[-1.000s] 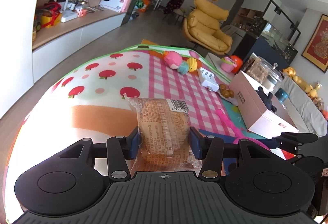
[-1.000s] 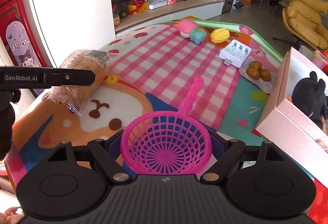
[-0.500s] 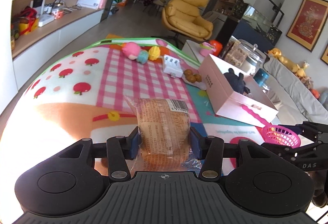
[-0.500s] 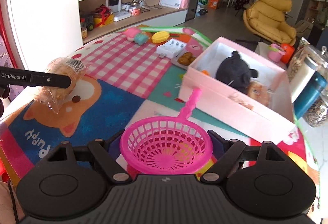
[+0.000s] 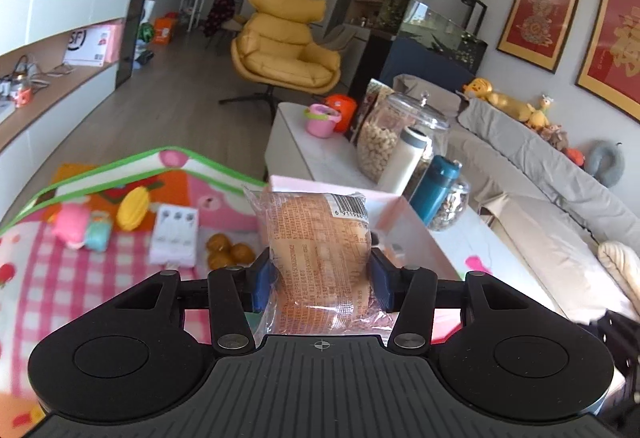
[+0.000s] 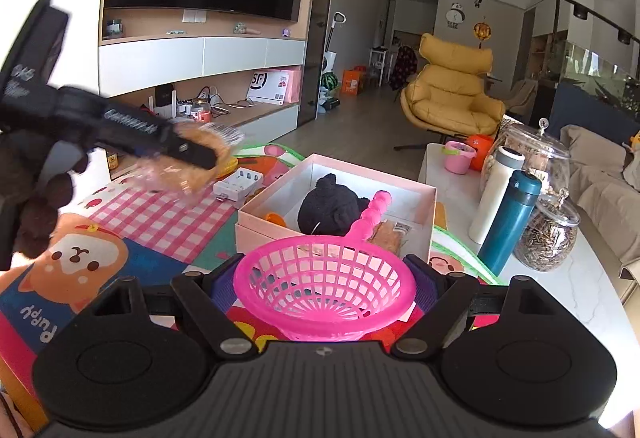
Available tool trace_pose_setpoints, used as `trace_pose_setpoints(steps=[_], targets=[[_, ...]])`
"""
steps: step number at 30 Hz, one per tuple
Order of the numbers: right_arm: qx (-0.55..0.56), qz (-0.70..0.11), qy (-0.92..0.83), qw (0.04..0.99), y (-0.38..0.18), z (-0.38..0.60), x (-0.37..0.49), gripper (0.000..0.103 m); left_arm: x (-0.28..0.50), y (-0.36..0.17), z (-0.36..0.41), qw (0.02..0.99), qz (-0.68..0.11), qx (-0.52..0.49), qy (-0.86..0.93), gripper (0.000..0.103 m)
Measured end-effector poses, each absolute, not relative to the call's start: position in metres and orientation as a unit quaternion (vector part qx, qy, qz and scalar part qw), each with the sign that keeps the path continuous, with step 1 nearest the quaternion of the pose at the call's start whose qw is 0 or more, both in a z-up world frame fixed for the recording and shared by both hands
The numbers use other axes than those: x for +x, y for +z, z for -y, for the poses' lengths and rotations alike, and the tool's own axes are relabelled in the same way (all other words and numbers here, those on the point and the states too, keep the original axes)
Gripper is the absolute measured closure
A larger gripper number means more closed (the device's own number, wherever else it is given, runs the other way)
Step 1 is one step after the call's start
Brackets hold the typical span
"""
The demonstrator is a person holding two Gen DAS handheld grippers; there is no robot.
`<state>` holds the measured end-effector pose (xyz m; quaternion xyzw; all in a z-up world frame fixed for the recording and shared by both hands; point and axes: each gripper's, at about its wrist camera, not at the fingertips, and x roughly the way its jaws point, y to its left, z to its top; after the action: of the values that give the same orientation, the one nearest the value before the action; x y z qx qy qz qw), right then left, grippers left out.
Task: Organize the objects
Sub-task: 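Carry the bread with the left gripper while the right carries the basket to the box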
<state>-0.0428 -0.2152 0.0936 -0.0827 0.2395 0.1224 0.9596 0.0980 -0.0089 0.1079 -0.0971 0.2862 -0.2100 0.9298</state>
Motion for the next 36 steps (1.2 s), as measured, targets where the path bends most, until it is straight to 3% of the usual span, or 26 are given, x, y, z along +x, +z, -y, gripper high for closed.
trace_pose_setpoints(steps=[7, 13, 18, 27, 33, 36], targets=[[-0.073, -0.237, 0.105, 0.963, 0.079, 0.235, -0.029, 0.019, 0.161, 0.065, 0.094, 0.944, -0.292, 0.084, -0.128, 0.048], [-0.059, -0.24, 0.088, 0.965, 0.075, 0.247, -0.015, 0.019, 0.147, 0.059, 0.12, 0.938, -0.273, 0.121, -0.176, 0.047], [-0.049, -0.243, 0.086, 0.965, 0.076, 0.247, -0.009, 0.019, 0.163, 0.056, 0.095, 0.923, -0.323, 0.012, -0.21, 0.044], [-0.05, -0.237, 0.079, 0.967, 0.083, 0.248, 0.003, 0.019, 0.151, 0.086, 0.05, 0.941, -0.253, -0.079, -0.212, 0.044], [-0.043, -0.233, 0.075, 0.969, 0.1, 0.25, 0.055, 0.019, 0.16, 0.079, 0.063, 0.908, -0.31, -0.054, -0.275, 0.045], [-0.018, -0.248, 0.096, 0.964, 0.103, 0.251, 0.092, 0.019, 0.168, 0.077, 0.073, 0.917, -0.3, -0.04, -0.26, 0.044]])
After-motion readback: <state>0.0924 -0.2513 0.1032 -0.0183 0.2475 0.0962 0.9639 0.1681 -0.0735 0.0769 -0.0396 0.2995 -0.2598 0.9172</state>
